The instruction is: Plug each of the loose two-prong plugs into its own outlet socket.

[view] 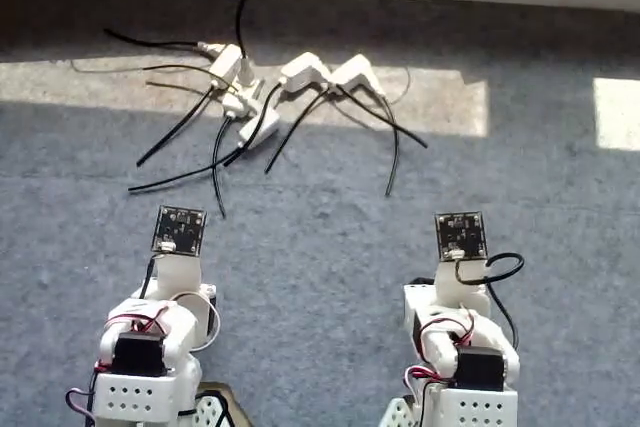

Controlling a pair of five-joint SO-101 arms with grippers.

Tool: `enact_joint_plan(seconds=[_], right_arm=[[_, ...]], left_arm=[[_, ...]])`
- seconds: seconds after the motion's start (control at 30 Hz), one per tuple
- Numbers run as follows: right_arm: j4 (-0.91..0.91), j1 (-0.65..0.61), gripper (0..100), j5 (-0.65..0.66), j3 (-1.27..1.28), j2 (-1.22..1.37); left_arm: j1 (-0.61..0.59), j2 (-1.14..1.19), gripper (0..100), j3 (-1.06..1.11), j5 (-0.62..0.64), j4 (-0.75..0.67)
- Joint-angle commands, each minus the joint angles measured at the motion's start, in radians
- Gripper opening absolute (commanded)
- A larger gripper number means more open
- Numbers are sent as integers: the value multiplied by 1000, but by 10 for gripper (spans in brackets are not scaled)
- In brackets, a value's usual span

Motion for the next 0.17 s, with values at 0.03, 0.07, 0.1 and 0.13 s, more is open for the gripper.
enact_joint_plan(seconds=[0.03,0.07,0.1,0.13], right_arm=[[4,8,6,9,140,-2],[4,8,6,9,140,-2],[4,8,6,9,140,-2],[4,8,6,9,140,-2]], left_arm=[[-8,-5,8,15,5,8],[-8,-5,8,15,5,8],[-8,-5,8,15,5,8],[-8,-5,8,15,5,8]])
